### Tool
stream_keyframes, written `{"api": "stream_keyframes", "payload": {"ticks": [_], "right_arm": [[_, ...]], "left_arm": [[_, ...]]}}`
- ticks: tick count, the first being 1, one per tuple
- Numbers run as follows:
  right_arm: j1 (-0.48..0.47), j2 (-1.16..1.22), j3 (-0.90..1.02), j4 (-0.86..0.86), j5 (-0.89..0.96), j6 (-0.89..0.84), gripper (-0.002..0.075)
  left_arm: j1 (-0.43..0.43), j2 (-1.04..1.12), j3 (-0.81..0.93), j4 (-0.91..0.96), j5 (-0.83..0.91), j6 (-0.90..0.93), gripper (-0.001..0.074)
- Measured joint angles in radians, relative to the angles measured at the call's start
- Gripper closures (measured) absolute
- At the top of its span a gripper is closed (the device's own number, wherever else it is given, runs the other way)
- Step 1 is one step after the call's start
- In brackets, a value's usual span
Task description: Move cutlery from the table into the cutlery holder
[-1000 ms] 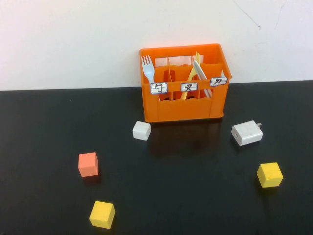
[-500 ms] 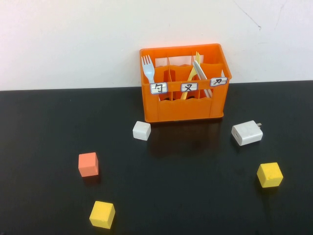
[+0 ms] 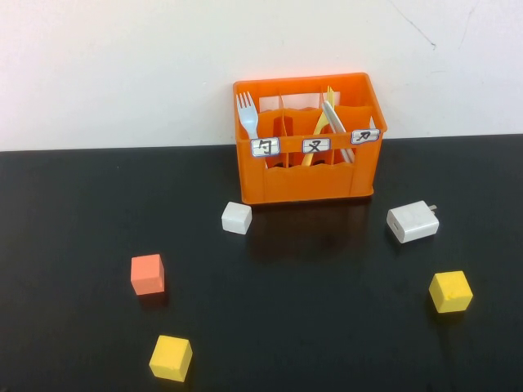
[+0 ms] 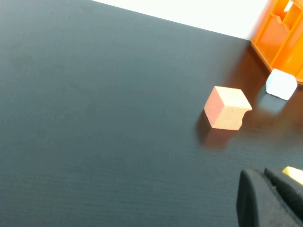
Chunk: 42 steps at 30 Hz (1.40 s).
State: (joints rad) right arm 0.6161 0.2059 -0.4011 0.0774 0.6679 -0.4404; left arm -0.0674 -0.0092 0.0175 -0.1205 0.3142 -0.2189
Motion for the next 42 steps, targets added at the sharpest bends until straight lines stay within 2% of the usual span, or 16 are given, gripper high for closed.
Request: {"api": "stream_keyframes", "payload": {"ticks": [3,6,12,16,21,28,42], "right_arm": [[-0.011,-0.004,0.0,0.0,0.0,-0.022,0.0728],[-0.077,-0.008,0.0,0.0,0.0,-0.038,0.0728],[-0.322,-0.015,0.031,0.0,-0.03,-0.054,0.0728],[-0.496,-0.06,0.132,0.01,-0.121,-0.056,0.0728],[-0.629,-0.15,0.278,0.077,-0.233,-0.056,0.0728],[-0.688,-0.217,0.409,0.099,-0.266,-0.056,0.0728],[-0.689,-0.217,0.417,0.136,-0.3,-0.052,0.0728]], "left_arm": [[0.0,0.0,0.0,0.0,0.0,0.0,0.0736],[0.0,0.0,0.0,0.0,0.0,0.0,0.0736],[0.0,0.0,0.0,0.0,0.0,0.0,0.0736],[0.0,0.0,0.0,0.0,0.0,0.0,0.0736],[0.0,0.0,0.0,0.0,0.0,0.0,0.0736],[0.0,0.0,0.0,0.0,0.0,0.0,0.0736],[0.0,-0.001,0.0,0.0,0.002,0.0,0.0736]]}}
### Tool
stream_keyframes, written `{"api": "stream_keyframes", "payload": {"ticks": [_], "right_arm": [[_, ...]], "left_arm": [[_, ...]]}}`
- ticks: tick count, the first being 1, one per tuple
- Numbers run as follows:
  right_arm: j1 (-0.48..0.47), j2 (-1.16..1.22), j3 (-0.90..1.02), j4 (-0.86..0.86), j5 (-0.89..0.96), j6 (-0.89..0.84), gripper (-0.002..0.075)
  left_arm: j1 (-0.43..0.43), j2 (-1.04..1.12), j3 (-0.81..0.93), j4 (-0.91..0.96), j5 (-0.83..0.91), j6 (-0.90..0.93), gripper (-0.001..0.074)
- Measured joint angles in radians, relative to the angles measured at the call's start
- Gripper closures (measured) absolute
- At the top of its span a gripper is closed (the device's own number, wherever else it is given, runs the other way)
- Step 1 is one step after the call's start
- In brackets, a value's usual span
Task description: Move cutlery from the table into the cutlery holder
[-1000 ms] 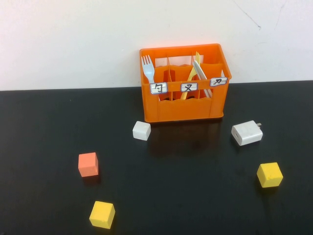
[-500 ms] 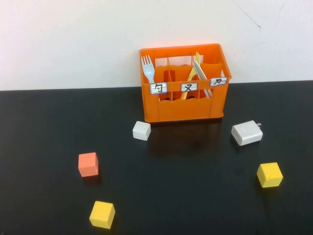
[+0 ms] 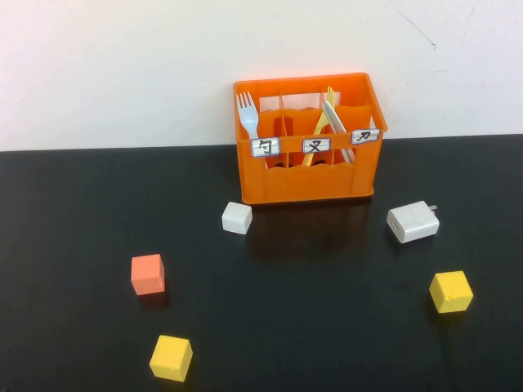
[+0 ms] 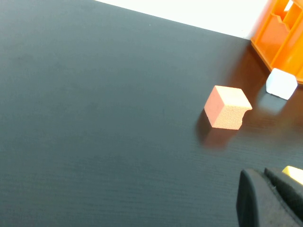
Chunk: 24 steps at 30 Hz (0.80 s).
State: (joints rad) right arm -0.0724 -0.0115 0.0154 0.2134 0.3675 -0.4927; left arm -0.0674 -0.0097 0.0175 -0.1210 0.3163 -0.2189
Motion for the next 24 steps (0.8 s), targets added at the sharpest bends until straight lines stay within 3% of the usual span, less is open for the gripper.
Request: {"api": "stream_keyframes", "payload": {"ticks": [6,16,24], "right_arm": [[0.0,0.0,0.002,0.008,-0.006,0.02,0.0728],[0.0,0.0,0.002,-0.205,-0.015,0.407,0.0728],[0.0,0.0,0.002,-0.251,-0.013,0.445,0.0728]], "left_arm": [[0.0,0.0,0.0,0.0,0.0,0.0,0.0736],[0.0,0.0,0.0,0.0,0.0,0.0,0.0736],[0.0,0.0,0.0,0.0,0.0,0.0,0.0736]]}}
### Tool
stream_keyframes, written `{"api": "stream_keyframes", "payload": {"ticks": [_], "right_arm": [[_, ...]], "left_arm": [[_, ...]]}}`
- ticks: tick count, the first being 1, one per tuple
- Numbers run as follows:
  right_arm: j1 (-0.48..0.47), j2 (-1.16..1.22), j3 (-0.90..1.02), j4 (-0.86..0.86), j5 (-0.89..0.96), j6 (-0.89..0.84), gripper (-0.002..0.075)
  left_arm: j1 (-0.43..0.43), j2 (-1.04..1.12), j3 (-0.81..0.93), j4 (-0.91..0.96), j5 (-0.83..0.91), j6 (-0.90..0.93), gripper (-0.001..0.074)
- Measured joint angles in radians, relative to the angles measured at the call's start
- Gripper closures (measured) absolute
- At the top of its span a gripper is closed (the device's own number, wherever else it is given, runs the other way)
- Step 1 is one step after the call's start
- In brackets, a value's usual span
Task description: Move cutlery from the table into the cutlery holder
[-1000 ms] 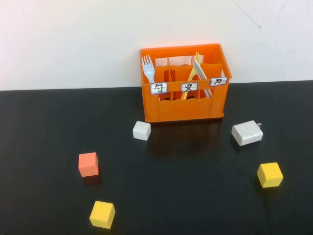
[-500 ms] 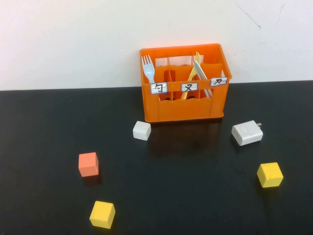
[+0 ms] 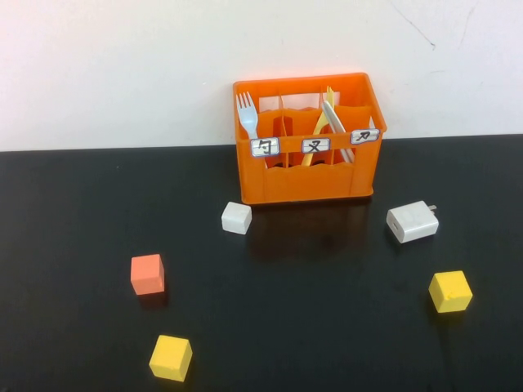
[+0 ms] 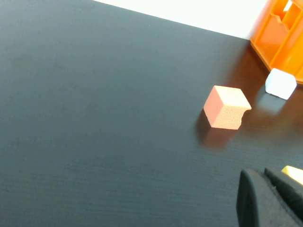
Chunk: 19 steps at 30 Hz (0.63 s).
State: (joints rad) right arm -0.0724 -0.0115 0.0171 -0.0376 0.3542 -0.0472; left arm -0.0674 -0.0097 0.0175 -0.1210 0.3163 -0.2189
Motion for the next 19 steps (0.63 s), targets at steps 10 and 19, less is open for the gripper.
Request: {"api": "stream_keyframes", "payload": {"ticks": [10,19], "right_arm": [[0.0,0.0,0.0,-0.008,0.0,0.0,0.0728],[0.0,0.0,0.0,-0.008,0.0,0.0,0.0728]], "left_arm": [[0.0,0.0,0.0,0.0,0.0,0.0,0.0736],[0.0,0.0,0.0,0.0,0.0,0.0,0.0736]]}}
